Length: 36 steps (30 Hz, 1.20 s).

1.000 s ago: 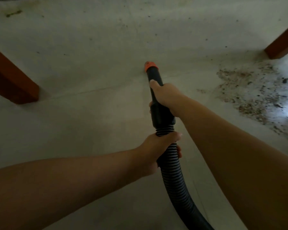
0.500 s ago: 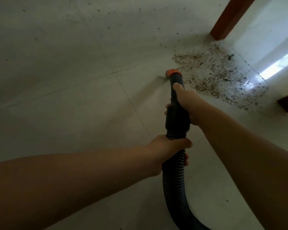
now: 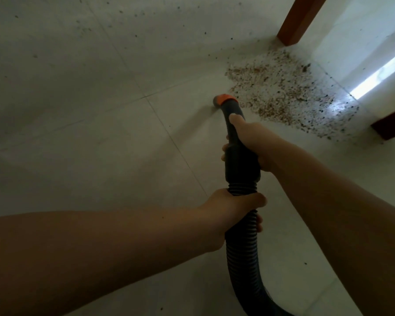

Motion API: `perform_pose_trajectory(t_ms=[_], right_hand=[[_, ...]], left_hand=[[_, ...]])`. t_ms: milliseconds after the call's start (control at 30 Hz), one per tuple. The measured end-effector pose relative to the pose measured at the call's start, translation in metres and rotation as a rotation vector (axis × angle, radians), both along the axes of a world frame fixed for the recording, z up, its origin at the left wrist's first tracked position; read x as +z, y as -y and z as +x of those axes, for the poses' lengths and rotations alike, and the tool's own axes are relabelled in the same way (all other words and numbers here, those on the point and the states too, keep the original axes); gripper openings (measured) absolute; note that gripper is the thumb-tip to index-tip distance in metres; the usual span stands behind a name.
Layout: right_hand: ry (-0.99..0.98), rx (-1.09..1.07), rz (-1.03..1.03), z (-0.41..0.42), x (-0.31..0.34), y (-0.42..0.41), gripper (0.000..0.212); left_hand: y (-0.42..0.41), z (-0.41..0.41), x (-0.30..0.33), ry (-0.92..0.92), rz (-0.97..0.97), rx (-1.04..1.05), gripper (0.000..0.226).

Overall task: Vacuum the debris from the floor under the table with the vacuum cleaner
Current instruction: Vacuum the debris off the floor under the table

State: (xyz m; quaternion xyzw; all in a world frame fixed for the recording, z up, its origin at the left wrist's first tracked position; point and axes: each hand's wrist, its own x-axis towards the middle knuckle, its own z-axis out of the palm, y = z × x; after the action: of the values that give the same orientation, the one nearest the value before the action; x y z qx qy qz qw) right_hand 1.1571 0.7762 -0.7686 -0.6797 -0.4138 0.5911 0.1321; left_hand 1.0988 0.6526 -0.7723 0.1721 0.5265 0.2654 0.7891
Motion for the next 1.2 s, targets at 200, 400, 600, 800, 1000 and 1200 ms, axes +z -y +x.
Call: perform_pose_trajectory(t_ms=[200, 400, 600, 800, 1000, 1200], right_hand=[[0.097, -0.239, 0.022, 0.045, -0.009, -0.004, 0.043], [0.118, -0.324, -0.002, 0.056, -0.016, -0.011, 0.063], [0.113, -0.121, 0.048, 0.018, -0.01, -0.039, 0.055], [0.05, -0.005, 0.096, -0.01, -0.009, -0.063, 0.043], [0.1, -0.147, 0.095, 0.019, -0.012, -0.067, 0.04], [0.16, -0.318, 0.018, 0.067, -0.023, -0.041, 0.047]], left_hand=[[-0.01, 0.02, -0.003, -0.014, 0.053, -0.148, 0.013], [-0.017, 0.026, -0.005, -0.045, 0.056, -0.159, 0.013], [-0.033, 0.011, -0.004, -0.04, 0.071, 0.004, 0.012], [-0.057, -0.003, -0.006, -0.043, 0.068, 0.083, 0.014], [-0.069, 0.008, -0.01, -0.042, 0.077, -0.056, 0.013], [-0.05, 0.036, -0.015, -0.048, 0.059, -0.202, 0.014]])
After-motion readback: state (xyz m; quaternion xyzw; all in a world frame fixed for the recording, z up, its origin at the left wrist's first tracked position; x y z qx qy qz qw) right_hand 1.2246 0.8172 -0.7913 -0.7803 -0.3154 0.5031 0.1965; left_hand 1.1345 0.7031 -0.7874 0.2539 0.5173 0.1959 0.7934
